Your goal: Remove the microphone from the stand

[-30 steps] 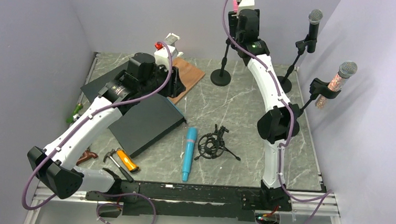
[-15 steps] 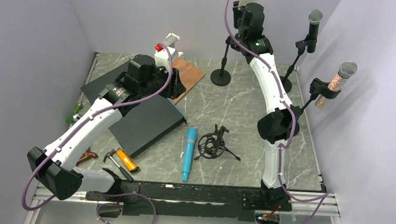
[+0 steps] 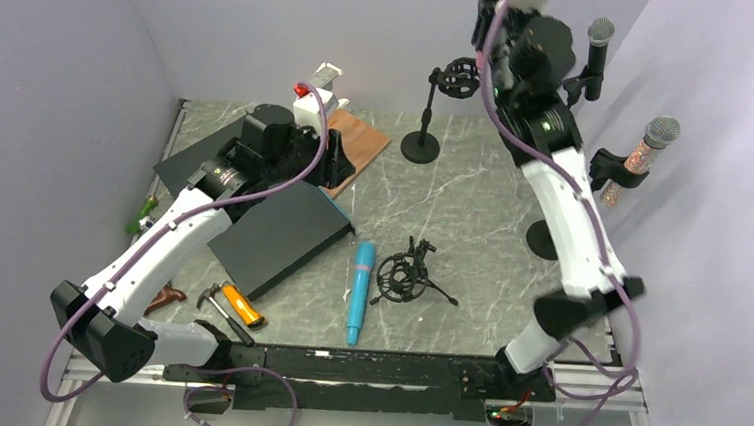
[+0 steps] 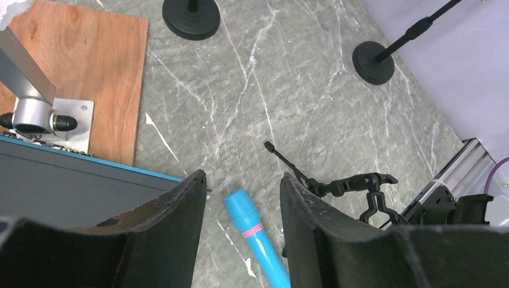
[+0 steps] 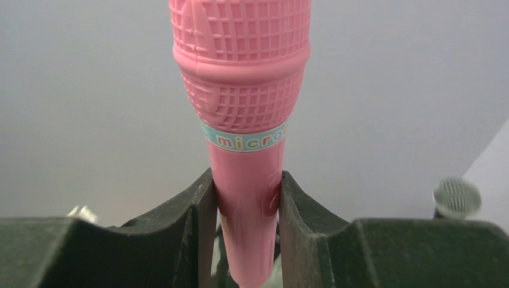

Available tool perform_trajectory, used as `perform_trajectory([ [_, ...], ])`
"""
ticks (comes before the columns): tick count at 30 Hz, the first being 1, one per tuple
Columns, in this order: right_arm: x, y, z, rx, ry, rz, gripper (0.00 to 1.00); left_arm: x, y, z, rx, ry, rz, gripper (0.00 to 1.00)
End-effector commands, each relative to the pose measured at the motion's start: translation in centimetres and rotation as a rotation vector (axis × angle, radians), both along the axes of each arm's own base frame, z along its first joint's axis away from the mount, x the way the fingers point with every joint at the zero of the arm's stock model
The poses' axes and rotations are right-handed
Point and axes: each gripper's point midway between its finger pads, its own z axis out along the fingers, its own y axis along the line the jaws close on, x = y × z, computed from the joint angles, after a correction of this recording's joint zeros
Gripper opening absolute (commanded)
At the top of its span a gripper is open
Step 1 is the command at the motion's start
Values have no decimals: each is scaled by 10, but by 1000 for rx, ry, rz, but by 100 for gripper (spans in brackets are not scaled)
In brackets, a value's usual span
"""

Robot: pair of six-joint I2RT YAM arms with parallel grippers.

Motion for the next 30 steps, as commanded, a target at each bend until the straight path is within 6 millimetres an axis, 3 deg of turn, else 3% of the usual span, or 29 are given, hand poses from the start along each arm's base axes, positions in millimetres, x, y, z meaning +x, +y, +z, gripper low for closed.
perform_trajectory([
  [1,-50,-21,-49,102,121,-6,9,-5,-3,20,-53,-53,-24,53],
  [5,-109,-42,-117,210,268,7,6,-7,-8,17,-73,-30,-41,52],
  [7,-130,-44,-169,258,383,13,6,-8,-11,15,-82,-12,-56,51],
  [13,-180,-18,-307,236,850,126,7,-6,-20,2,-81,35,-77,50],
  [16,-203,-19,-365,222,1042,84,7,-2,-18,-1,-68,38,-62,49],
  [22,-234,-44,-436,219,1289,-153,8,2,-17,-9,-54,43,-44,49],
  [26,-252,-44,-486,258,1419,-219,8,4,-19,-14,-49,58,-46,48],
  [30,-262,-58,-518,211,1492,-343,9,6,-18,-18,-42,63,-41,48],
])
